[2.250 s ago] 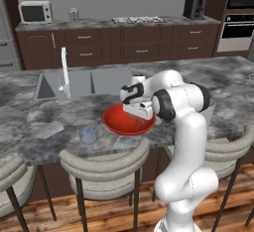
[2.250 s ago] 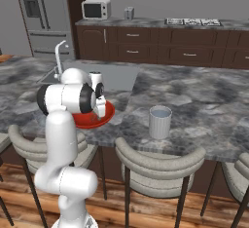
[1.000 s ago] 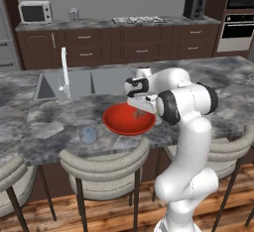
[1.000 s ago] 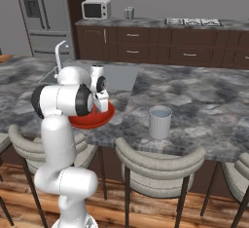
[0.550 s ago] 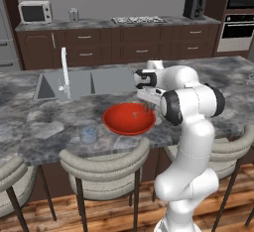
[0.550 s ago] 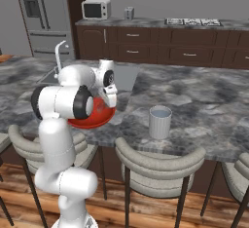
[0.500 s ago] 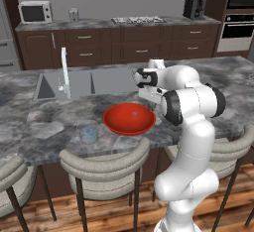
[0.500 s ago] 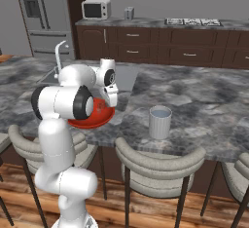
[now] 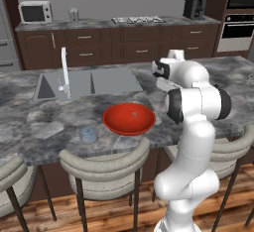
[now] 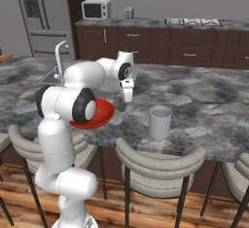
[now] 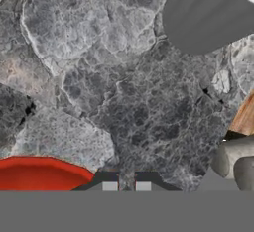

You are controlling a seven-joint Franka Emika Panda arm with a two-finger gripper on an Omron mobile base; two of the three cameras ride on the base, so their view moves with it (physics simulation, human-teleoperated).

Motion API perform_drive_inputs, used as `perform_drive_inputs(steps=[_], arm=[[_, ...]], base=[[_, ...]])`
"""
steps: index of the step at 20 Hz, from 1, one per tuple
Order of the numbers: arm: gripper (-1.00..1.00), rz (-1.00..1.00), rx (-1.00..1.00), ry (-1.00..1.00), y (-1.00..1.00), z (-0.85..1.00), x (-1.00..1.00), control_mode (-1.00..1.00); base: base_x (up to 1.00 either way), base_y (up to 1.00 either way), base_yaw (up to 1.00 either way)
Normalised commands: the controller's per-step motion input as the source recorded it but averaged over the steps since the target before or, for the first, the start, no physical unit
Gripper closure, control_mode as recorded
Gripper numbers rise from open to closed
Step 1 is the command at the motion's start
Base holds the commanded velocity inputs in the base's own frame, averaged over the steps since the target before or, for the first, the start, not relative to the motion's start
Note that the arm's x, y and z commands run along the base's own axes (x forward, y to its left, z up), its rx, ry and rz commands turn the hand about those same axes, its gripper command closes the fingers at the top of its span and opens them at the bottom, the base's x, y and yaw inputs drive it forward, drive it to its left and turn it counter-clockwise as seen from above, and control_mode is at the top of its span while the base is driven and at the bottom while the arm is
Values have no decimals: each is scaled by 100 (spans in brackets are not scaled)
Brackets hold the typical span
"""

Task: There are four ice cubes in the ice bowl. Place two ice cubes in each glass of water.

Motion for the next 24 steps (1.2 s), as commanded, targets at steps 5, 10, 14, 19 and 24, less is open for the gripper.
perform_drive_inputs(steps=[5,10,14,19,24], arm=[[100,-13,3,0,-97,29,3,-100],[100,-12,4,0,-100,15,2,-100],[100,-11,3,0,-95,6,3,-100],[100,-9,4,0,-77,0,3,-100],[100,-7,7,0,-9,-4,-10,-100]], base=[[0,0,0],[0,0,0],[0,0,0],[0,0,0],[0,0,0]])
